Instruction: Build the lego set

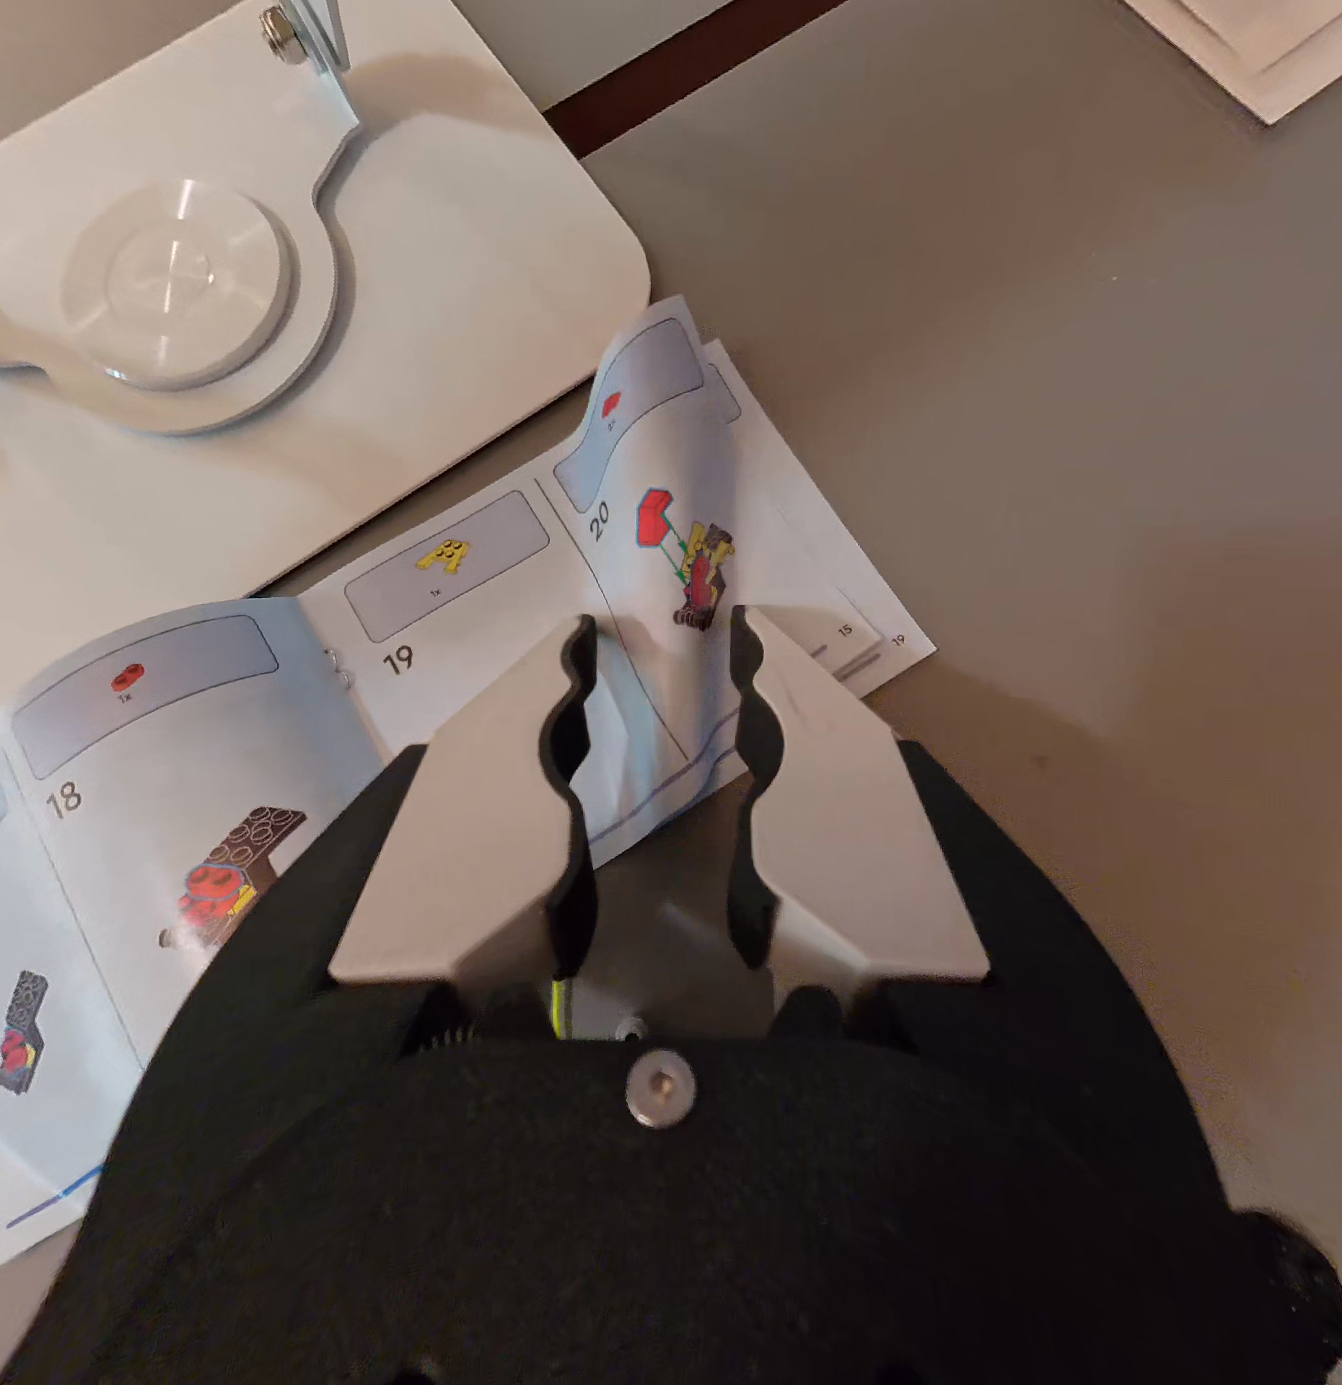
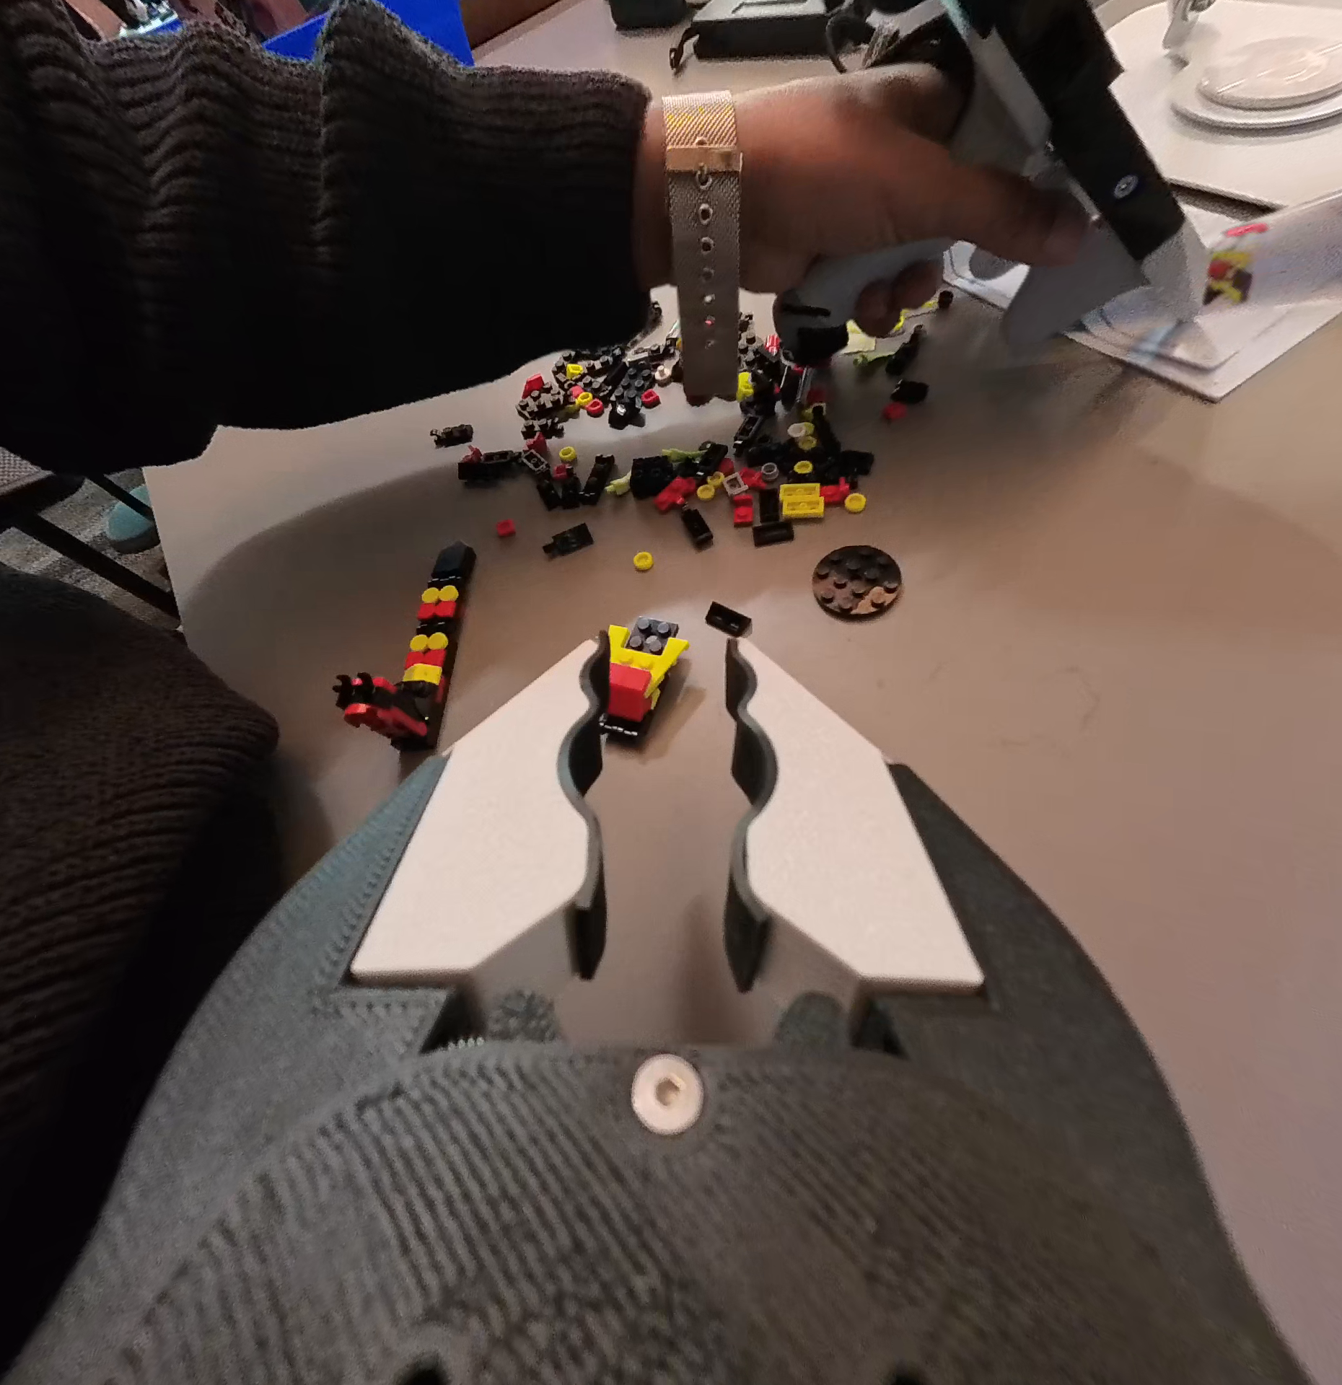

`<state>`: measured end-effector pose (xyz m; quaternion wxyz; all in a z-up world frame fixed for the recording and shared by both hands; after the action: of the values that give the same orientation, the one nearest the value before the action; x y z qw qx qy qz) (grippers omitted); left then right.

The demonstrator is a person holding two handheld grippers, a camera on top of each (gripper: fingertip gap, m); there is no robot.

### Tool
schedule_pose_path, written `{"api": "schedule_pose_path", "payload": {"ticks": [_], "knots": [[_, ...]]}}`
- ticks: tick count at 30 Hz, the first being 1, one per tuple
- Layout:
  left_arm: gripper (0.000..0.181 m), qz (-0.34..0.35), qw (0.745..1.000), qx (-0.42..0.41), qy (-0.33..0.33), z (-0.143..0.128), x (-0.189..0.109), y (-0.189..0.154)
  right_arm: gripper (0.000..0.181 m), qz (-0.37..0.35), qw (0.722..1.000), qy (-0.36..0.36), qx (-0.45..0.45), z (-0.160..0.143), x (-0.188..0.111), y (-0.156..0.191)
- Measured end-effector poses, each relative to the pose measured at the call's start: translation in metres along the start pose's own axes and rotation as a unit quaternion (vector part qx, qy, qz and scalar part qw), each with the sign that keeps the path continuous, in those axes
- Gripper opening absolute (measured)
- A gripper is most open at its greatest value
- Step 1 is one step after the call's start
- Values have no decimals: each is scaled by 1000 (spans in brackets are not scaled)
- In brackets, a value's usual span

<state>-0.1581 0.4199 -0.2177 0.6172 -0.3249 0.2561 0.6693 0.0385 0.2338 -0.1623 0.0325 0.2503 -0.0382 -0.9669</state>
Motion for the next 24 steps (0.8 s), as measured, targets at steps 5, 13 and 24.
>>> {"api": "schedule_pose_path", "payload": {"ticks": [5, 13, 24], "knots": [[9, 11, 1000, -9, 7, 1, -1, 4, 30, -1, 1000, 2, -2, 0, 0, 0], [8, -86, 987, -125, -55, 24, -32, 10, 30, 0, 1000, 4, 2, -2, 1, -1], [15, -205, 938, -270, -66, 13, -45, 36, 29, 2, 1000, 9, 2, -3, 4, 0]]}}
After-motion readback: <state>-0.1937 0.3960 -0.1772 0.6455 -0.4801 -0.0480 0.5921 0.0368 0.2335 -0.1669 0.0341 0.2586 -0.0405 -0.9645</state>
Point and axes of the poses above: each gripper's, where its closed fingertips meet, x out along the fingers, z out of its top, y = z × x across the jaws, the point moved 3 cm from there along -x, back along the fingers, and after that the axes turned 8 degrees about -x, right-handed, at the moved point
